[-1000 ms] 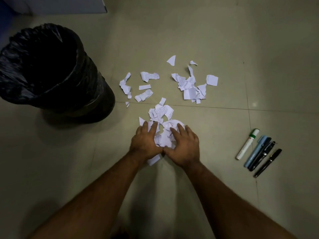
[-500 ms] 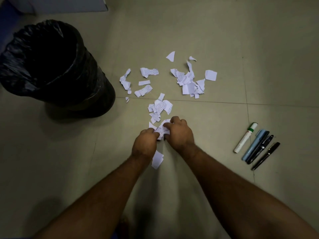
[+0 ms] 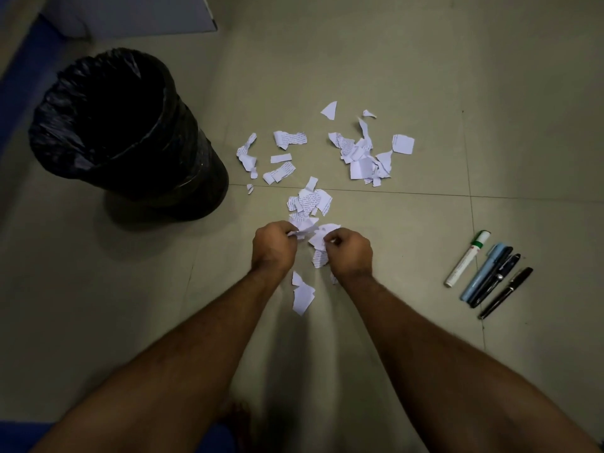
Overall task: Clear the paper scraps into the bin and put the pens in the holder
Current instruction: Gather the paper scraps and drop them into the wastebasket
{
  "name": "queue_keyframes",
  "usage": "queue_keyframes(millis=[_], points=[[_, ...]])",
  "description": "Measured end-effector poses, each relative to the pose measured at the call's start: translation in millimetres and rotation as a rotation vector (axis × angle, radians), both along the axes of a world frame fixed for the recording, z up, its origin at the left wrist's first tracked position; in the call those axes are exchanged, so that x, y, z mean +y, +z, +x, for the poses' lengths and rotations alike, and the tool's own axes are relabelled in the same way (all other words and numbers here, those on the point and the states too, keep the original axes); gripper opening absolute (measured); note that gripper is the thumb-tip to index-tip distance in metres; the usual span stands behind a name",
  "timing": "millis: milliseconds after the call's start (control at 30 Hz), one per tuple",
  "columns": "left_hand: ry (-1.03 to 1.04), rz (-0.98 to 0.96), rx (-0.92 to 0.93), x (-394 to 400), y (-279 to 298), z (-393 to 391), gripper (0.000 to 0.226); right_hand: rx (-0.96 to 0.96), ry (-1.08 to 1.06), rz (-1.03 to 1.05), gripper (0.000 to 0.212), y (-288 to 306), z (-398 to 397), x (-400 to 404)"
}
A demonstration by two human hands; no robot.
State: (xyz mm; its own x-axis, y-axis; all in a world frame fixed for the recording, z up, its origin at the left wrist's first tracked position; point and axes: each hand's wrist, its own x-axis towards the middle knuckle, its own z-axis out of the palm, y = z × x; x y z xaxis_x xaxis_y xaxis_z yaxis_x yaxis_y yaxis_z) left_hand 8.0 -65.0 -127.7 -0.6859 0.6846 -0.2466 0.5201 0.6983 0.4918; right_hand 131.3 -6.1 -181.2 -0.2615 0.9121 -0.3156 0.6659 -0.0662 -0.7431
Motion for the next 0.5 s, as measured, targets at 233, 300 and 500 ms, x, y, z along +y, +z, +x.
queue_keyframes(millis=[233, 300, 500], points=[[0.044, 0.153, 0.032, 22, 81, -37, 0.017, 0.338, -0.288, -0.144, 0.011, 75, -41, 10], [0.07, 0.21, 0.058, 29, 115, -54, 0.016, 0.428, -0.33, -0.168, 0.012, 106, -61, 14], [0.177, 0.376, 0.167, 29, 211, -117, 0.015, 0.695, -0.315, -0.149, 0.014, 201, -146, 19]])
